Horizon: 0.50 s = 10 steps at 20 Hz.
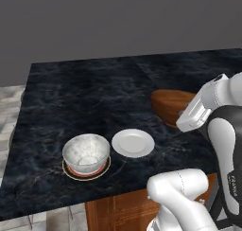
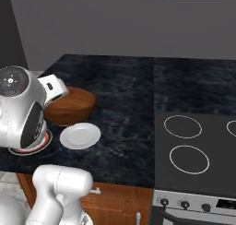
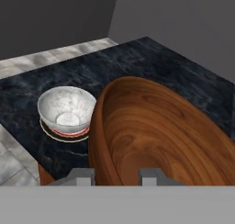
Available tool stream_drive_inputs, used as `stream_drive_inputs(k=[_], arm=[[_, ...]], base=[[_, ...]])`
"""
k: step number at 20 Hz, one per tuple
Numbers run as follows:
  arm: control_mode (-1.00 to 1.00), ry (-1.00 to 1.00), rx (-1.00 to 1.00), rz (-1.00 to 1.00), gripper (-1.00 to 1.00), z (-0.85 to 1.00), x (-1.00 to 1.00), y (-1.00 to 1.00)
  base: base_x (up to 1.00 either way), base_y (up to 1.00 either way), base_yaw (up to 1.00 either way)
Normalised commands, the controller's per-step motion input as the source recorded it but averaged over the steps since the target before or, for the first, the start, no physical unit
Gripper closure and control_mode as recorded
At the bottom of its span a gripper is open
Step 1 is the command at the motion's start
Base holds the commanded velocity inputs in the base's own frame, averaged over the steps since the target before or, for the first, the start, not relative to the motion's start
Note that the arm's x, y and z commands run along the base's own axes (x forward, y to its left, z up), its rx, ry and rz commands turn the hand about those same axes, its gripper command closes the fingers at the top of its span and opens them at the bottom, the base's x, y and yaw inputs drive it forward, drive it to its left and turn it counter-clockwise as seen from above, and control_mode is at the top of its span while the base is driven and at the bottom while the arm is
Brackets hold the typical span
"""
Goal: Move the bowls from the cabinet to the plates on the dining table.
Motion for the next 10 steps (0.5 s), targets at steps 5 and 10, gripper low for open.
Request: stream_drive_inputs(k=[5, 10], arm=[[-1.00, 0.01, 0.03, 0.00, 1.00, -0.41, 0.30, 0.00], [-1.00, 0.01, 0.00, 0.00, 1.00, -0.08, 0.11, 0.06]], base=[[0.00, 0.00, 0.00], [0.00, 0.00, 0.00]])
